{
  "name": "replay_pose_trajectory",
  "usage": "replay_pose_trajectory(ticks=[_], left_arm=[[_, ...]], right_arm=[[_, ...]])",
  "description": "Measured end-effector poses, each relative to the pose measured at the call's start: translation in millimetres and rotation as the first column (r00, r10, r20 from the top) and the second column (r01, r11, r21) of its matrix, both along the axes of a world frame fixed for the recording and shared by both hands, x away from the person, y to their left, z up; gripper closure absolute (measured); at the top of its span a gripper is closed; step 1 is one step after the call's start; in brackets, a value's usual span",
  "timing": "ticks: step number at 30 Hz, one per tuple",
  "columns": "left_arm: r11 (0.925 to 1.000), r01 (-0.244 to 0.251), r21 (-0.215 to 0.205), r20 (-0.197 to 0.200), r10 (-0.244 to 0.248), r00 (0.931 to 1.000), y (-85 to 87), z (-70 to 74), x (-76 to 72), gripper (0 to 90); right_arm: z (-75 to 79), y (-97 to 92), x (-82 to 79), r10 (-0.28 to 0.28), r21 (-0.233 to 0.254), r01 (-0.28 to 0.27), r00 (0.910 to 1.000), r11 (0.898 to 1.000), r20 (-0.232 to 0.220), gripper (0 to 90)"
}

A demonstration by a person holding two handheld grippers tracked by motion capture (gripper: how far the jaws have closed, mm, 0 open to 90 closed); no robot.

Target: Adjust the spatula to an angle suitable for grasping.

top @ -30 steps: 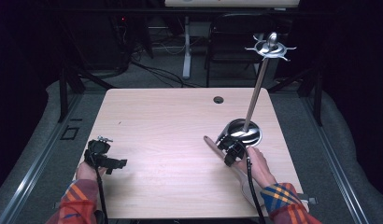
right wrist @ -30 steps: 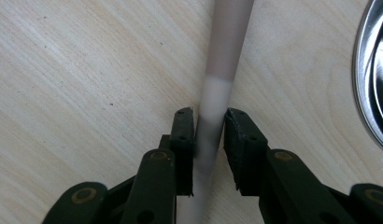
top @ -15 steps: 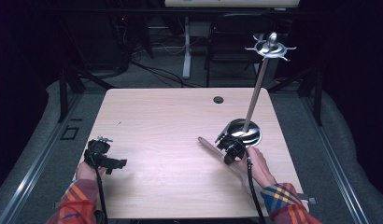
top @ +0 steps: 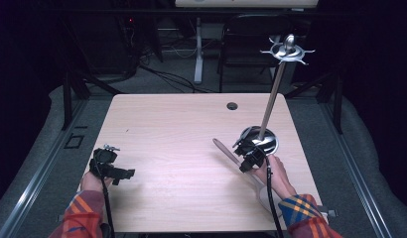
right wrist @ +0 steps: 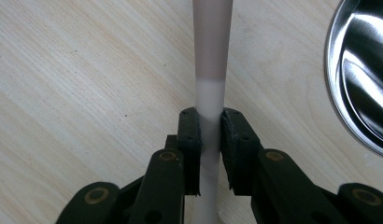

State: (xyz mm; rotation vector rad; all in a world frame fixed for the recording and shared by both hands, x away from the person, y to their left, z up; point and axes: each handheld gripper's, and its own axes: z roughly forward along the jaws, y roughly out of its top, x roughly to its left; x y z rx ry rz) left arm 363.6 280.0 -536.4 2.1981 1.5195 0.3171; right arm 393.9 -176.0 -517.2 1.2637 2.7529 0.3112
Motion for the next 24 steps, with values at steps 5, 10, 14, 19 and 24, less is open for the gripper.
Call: replay_pose_trajectory(ticks=[5,10,14,19,24], left_arm=[[1.0,0.001,-0.003,-0.001,-0.001,1.0,0.1,-0.2,0.1,0.0],[1.0,0.002,-0.003,-0.002,-0.002,1.0,0.0,-0.4,0.3,0.0],[1.0,-0.003,-0.009,-0.004,0.003,1.0,0.8,-1.2,0.3,0.0],[1.0,0.0,-0.009,-0.001,0.0,1.0,0.2,-1.3,0.5,0.0],[1.0,-0.003,-0.008,-0.002,0.003,1.0,1.6,-1.1,0.0,0.0]], right_arm=[[2.7,-1.0,-3.2,0.011,0.015,-0.011,0.9999,1.0,0.006,78.3],[6.8,-4.6,-5.0,0.0,0.021,-0.001,0.9998,1.0,0.02,78.3],[8.7,-5.6,-6.4,0.001,0.03,-0.001,0.9997,1.0,0.026,78.3],[11.6,-7.1,-9.2,0.004,0.04,-0.006,0.9994,0.999,0.034,78.3],[19.5,-10.8,-12.2,0.005,0.087,-0.009,0.9987,0.996,0.051,78.4]])
